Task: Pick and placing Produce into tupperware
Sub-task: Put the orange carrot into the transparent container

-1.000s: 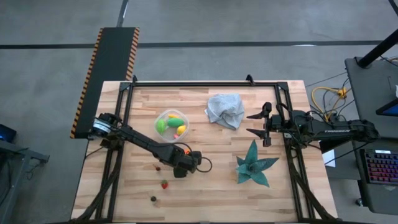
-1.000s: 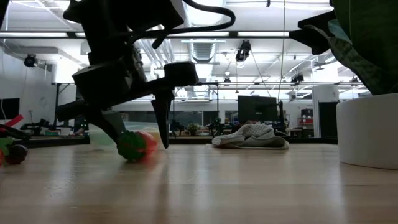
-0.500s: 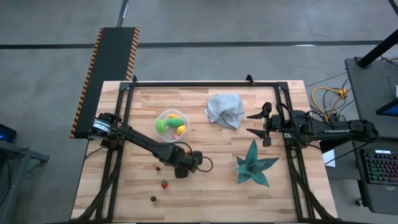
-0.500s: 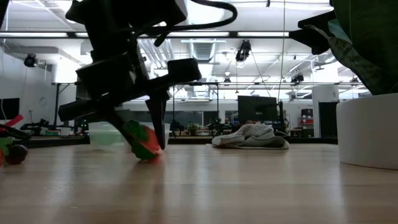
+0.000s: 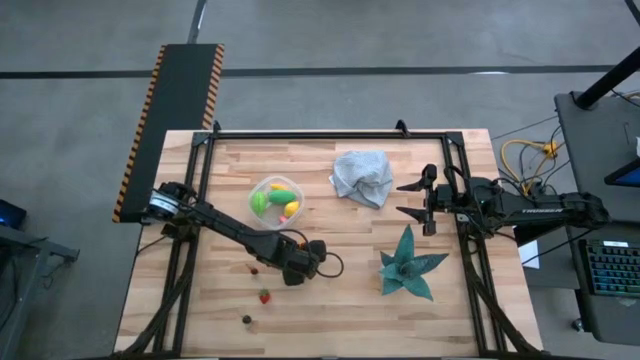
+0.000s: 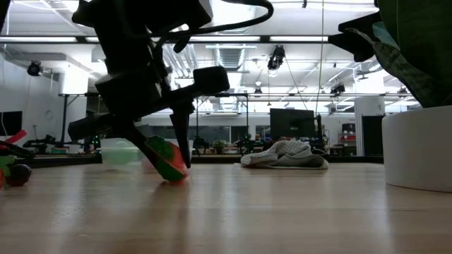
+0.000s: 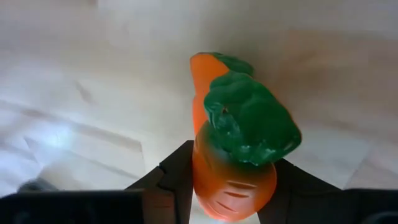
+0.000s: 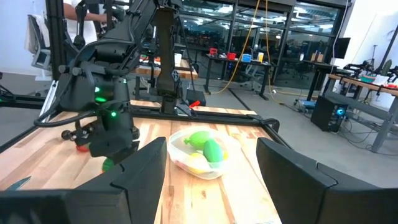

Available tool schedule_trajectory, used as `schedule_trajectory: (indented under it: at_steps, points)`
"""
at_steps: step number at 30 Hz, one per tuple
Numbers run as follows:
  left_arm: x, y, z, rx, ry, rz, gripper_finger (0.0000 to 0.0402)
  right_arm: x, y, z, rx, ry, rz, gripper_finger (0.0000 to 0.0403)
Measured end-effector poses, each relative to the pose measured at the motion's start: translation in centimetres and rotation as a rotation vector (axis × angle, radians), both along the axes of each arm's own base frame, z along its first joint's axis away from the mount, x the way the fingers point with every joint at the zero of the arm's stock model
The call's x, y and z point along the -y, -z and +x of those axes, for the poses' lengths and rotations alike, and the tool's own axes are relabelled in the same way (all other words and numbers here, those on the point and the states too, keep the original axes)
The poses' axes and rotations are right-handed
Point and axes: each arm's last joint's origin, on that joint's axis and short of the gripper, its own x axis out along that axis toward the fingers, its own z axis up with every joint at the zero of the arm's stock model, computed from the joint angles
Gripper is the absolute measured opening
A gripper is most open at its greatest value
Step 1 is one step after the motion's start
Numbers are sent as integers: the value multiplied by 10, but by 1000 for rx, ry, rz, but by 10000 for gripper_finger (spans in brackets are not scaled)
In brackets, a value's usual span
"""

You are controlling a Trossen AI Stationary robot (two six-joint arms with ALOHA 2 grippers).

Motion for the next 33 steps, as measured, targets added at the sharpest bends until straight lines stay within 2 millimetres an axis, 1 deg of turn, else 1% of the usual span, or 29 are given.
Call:
schedule_trajectory:
  at_steps: [6,23,29,33]
  points:
    - [-1,0,0,19,-56,12,106,0,0,0,0,0,0,242]
    - [-2,-2,1,38,-71,43,105,0,0,0,0,0,0,242]
    - [-3,-3,1,73,-144,54,105,0,0,0,0,0,0,242]
    - [-2,-5,0,81,-149,51,105,0,0,0,0,0,0,242]
